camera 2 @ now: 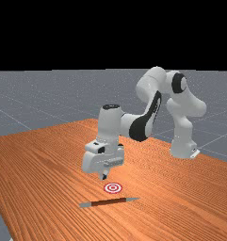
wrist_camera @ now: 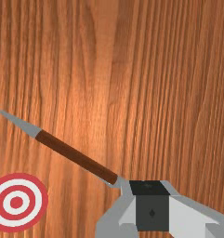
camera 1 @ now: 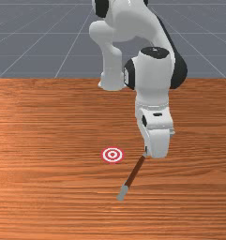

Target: Pick up the pen and put it to the marker

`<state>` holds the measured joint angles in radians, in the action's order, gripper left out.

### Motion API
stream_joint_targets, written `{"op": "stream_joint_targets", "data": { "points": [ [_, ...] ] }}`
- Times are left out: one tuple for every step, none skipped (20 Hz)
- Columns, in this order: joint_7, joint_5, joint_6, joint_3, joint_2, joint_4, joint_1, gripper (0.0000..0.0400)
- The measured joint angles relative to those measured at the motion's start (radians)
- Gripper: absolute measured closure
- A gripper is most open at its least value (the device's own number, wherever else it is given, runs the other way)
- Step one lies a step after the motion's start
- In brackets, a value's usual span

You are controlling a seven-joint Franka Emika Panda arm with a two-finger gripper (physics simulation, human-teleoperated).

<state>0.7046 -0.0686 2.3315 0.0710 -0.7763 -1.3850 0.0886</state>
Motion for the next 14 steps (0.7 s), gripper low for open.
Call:
{"op": "stream_joint_targets", "data": {
  "points": [
    [-0.025, 0.006, -0.087, -0.003, -0.034, 0.074, 0.009, 0.04],
    [-0.035, 0.009, -0.186, -0.001, -0.086, 0.181, 0.022, 0.04],
    [-0.051, 0.01, -0.28, -0.001, -0.156, 0.319, 0.041, 0.04],
    [-0.065, -0.005, -0.048, -0.005, -0.031, 0.06, 0.046, 0.04],
    [-0.084, -0.007, -0.073, -0.004, -0.048, 0.093, 0.064, 0.04],
    [-0.153, -0.074, -0.153, -0.056, -0.09, 0.18, 0.129, 0.04],
    [-0.099, 0.0, -0.288, 0.003, -0.187, 0.36, 0.097, 0.04],
    [-0.113, -0.015, -0.097, -0.005, -0.094, 0.149, 0.098, 0.04],
    [-0.112, -0.014, -0.087, -0.005, -0.125, 0.163, 0.098, 0.04],
    [-0.111, -0.013, -0.078, -0.005, -0.165, 0.184, 0.098, 0.04],
    [-0.11, -0.013, -0.069, -0.005, -0.208, 0.209, 0.098, 0.04],
    [-0.108, -0.012, -0.066, -0.005, -0.247, 0.234, 0.099, 0.04],
    [-0.141, -0.061, -0.101, -0.055, -0.281, 0.273, 0.131, 0.04],
    [-0.13, -0.06, -0.091, -0.056, -0.272, 0.251, 0.121, 0.04]
  ]
}}
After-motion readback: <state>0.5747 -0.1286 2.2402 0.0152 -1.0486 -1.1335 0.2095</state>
